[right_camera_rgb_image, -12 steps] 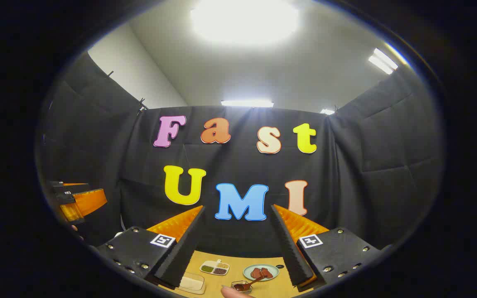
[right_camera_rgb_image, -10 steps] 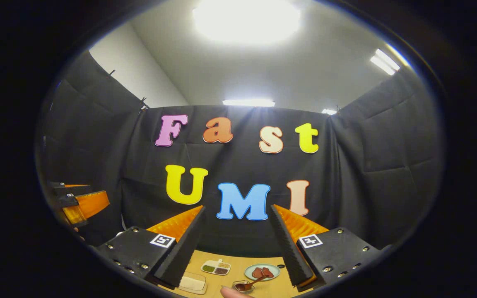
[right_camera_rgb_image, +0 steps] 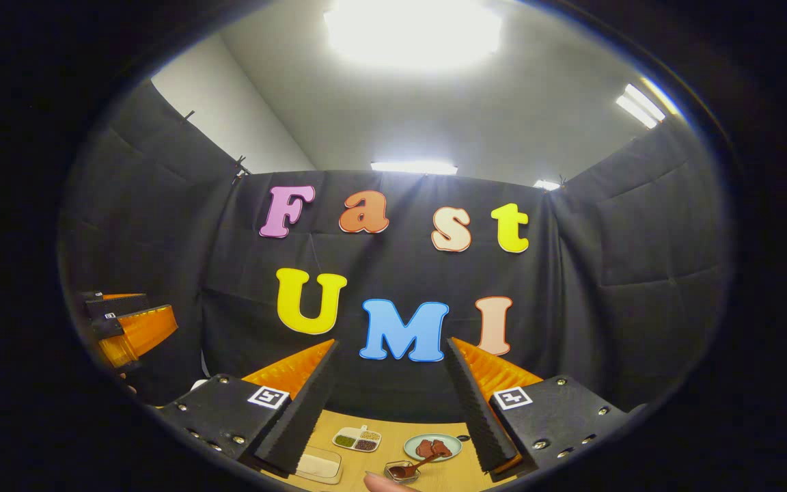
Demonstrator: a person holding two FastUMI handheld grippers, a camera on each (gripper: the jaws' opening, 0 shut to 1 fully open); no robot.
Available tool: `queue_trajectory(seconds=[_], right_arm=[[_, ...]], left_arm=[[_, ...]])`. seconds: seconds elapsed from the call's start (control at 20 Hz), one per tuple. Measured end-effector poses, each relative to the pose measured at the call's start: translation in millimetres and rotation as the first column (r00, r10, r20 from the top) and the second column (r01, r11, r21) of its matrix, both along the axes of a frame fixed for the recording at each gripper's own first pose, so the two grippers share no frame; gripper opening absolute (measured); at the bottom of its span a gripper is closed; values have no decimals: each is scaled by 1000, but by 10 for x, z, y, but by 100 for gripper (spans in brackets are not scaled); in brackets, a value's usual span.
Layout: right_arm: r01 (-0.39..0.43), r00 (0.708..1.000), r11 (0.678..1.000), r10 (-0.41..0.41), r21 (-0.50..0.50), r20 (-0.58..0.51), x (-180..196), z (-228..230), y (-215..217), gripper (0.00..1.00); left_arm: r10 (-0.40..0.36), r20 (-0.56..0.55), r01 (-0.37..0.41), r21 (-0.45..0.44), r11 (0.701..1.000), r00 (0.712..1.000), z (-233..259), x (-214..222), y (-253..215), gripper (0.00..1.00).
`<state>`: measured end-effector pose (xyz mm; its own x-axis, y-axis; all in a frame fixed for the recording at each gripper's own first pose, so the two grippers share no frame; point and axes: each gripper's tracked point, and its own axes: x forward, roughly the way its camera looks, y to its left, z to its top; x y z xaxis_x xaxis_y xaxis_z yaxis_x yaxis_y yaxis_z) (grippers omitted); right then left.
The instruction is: Close the left gripper, press the button to open the rice cooker; take a wooden spoon from the chopstick holder with the right hand, scoop a spoonful of rice and pour it into the rice cooker, then put the wooden spoon back into the chopstick holder.
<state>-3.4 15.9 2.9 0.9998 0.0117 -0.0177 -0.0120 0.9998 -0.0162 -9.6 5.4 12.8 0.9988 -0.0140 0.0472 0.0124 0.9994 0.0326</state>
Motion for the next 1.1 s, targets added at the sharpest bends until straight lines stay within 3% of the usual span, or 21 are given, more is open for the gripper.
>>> queue_trajectory(seconds=[0.25, 0.45, 0.7, 0.95, 1.1], right_arm=[[5, 1000, 1000, -5, 5, 0, -53, -12, -71, 93], [-8, 1000, 1000, 8, 2, -4, -81, -55, -113, 93], [-69, 997, 998, 69, -4, -32, -52, -237, -62, 93], [-146, 987, 989, 148, 37, -59, 50, -480, 190, 93], [-118, 992, 993, 118, 4, -44, 156, -446, 324, 93]], left_arm=[[-1, -11, 0, -20, 1000, 1000, -46, -37, -18, 96], [34, -47, -36, -34, 999, 998, -213, -45, 49, 93], [160, -92, -161, -4, 987, 983, -466, -94, 321, 91], [263, -155, -254, 73, 964, 952, -902, -25, 620, 70], [292, -221, -279, 89, 956, 931, -1293, 119, 941, 38]])
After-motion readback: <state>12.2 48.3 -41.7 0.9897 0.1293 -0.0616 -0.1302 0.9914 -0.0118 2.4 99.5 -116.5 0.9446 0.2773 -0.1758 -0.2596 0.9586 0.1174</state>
